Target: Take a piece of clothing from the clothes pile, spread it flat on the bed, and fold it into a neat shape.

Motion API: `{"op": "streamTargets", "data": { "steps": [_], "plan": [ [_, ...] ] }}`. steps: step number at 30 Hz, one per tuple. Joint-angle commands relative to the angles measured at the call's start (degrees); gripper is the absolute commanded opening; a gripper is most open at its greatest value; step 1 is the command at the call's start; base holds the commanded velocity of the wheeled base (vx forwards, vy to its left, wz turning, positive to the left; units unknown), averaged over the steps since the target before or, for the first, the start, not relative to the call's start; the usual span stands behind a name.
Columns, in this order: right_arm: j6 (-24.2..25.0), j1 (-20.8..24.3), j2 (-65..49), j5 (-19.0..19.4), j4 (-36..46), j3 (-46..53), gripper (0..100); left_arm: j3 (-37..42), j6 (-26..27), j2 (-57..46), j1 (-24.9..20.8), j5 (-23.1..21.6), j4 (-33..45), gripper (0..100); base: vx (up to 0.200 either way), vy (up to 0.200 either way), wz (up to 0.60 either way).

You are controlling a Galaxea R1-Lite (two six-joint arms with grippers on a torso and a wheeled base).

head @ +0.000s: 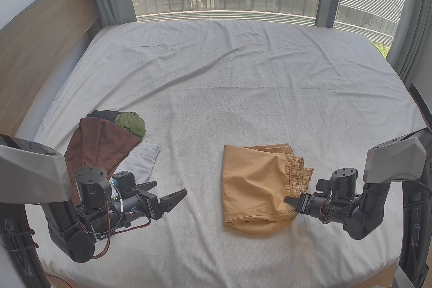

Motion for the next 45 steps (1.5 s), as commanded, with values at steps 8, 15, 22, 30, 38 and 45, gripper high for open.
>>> {"op": "streamTargets", "data": {
  "steps": [8, 15, 22, 30, 38, 45],
  "plan": [
    [8.1, 5.2, -8.6, 2.8, -1.3, 0.9, 0, -0.4, -0.1, -1.1, 0.2, 0.1, 0.0, 100, 0.000, 0.000, 0.00],
    [9.1, 5.4, -10.6, 3.3, -9.0, 1.8, 0, 0.4, -0.1, -2.4, 0.7, 0.0, 0.0, 100, 0.000, 0.000, 0.00],
    [9.2, 6.0, -12.1, 3.5, -10.8, 1.4, 0, 0.7, -0.1, -1.7, 1.4, 0.0, 0.0, 100, 0.000, 0.000, 0.00],
    [10.4, 6.1, -13.0, 3.9, -10.8, -1.9, 0, 0.1, -0.1, -2.3, 1.5, 0.0, 0.0, 100, 0.000, 0.000, 0.00],
    [11.6, 8.3, -16.1, 4.0, -10.7, -4.8, 0, -0.1, -0.1, -2.3, 1.5, 0.0, 0.0, 100, 0.000, 0.000, 0.00],
    [11.4, 8.4, -16.2, 4.5, -9.5, -8.7, 0, 0.2, -0.1, -2.3, 1.6, 0.0, 0.0, 100, 0.000, 0.000, 0.00]
  ]
}}
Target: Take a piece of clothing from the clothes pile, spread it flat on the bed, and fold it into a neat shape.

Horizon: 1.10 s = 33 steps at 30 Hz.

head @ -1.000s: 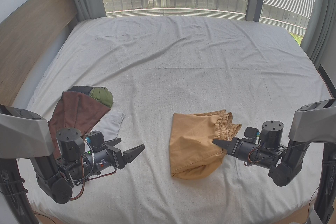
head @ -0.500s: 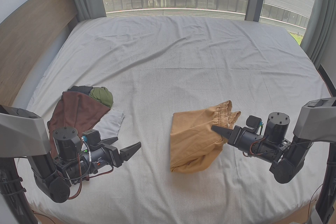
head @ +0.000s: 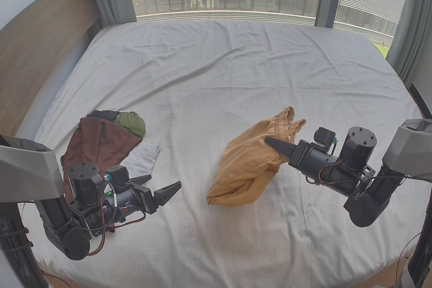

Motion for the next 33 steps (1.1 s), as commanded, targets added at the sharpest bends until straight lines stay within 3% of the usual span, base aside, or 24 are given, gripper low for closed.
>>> {"op": "streamTargets", "data": {
  "steps": [1, 6, 16, 20, 33],
  "plan": [
    [-0.1, 0.1, -0.6, 0.2, 0.6, -1.8, 0, 0.2, 0.0, 0.0, 0.0, 0.0, 0.0, 100, 0.000, 0.000, 0.00],
    [0.0, -0.5, -0.7, 2.8, 4.5, -7.1, 0, 0.2, -0.1, 0.0, 0.3, 0.0, 0.0, 100, 0.000, 0.000, 0.00],
    [0.1, -0.4, 0.1, 3.2, 10.5, -16.6, 0, 0.5, -0.1, 0.1, 0.2, 0.0, 0.0, 100, 0.000, 0.000, 0.00],
    [0.3, -0.6, 1.7, 5.1, 14.4, -21.6, 0, 0.5, -0.1, 0.0, 0.1, 0.0, 0.0, 100, 0.000, 0.000, 0.00],
    [0.8, -0.9, 9.4, 5.1, 24.0, -38.2, 0, 0.6, -0.1, 0.2, -0.1, -0.1, 0.0, 100, 0.000, 0.000, 0.00]
  ]
}}
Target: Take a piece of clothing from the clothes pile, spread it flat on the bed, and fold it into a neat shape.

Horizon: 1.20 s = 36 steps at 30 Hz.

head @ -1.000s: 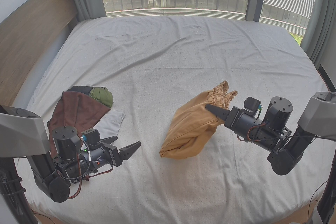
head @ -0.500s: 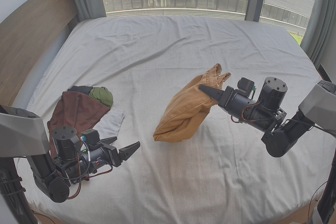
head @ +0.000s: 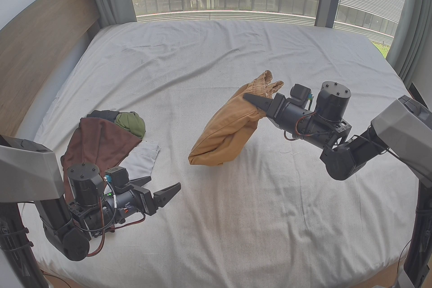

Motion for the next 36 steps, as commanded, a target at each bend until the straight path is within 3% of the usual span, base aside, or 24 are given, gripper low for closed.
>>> {"op": "streamTargets", "data": {
  "steps": [1, 11, 21, 27, 36],
  "plan": [
    [0.3, -0.1, 4.4, 0.0, 3.6, -7.2, 0, 0.0, 0.0, 0.1, 0.0, 0.0, 0.0, 100, 0.000, 0.000, 0.00],
    [0.7, -0.5, 10.1, 0.0, 11.7, -21.5, 0, 0.0, 0.0, 0.1, 0.2, 0.0, 0.0, 100, 0.000, 0.000, 0.00],
    [1.3, -0.5, 18.9, -0.1, 13.1, -32.0, 0, 0.0, 0.0, -0.2, 0.7, -0.8, 0.0, 100, 0.000, 0.000, 0.00],
    [1.0, -0.7, 23.1, -0.1, 13.4, -31.2, 0, 0.2, 0.0, -0.7, 0.8, -0.8, 0.0, 100, 0.000, 0.000, 0.00],
    [-2.8, -6.9, 22.6, 0.0, 13.4, -22.9, 0, 0.1, 0.0, -0.6, 0.8, -0.8, 0.0, 100, 0.000, 0.000, 0.00]
  ]
}}
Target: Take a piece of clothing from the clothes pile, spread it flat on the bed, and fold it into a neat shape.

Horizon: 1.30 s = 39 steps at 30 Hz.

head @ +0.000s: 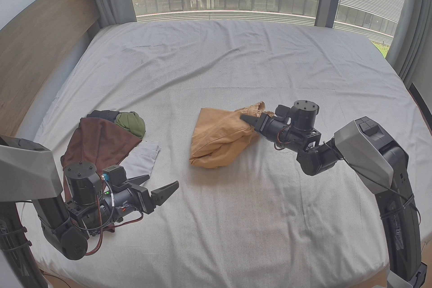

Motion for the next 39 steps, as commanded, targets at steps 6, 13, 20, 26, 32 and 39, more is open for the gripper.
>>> {"op": "streamTargets", "data": {
  "steps": [6, 13, 20, 26, 32, 39],
  "plan": [
    [-2.9, -4.2, -3.6, 0.1, -0.2, 11.0, 0, 0.0, 0.0, -0.1, -0.1, 0.0, 0.0, 100, 0.000, 0.000, 0.00],
    [-4.6, -4.1, -3.6, 0.0, -0.7, 15.2, 0, 0.0, 0.0, -0.2, -0.1, 0.0, 0.0, 100, 0.000, 0.000, 0.00],
    [-4.9, -3.5, -3.2, -0.2, -1.1, 16.6, 0, -0.1, 0.0, -0.2, -0.1, 0.0, 0.0, 100, 0.000, 0.000, 0.00],
    [-9.2, -4.4, -5.7, -0.8, -1.0, 21.7, 100, -0.3, 0.0, -0.3, 0.0, 0.0, 0.0, 100, 0.000, 0.000, 0.00],
    [-11.3, -7.7, -12.2, -1.3, -1.5, 26.7, 100, -0.4, 0.0, -0.4, -0.1, 0.0, 0.0, 100, 0.000, 0.000, 0.00],
    [-11.5, -8.8, -20.8, -1.2, -1.4, 27.7, 100, -0.6, 0.0, -1.2, 0.0, 0.0, 0.0, 100, 0.000, 0.000, 0.00]
  ]
}}
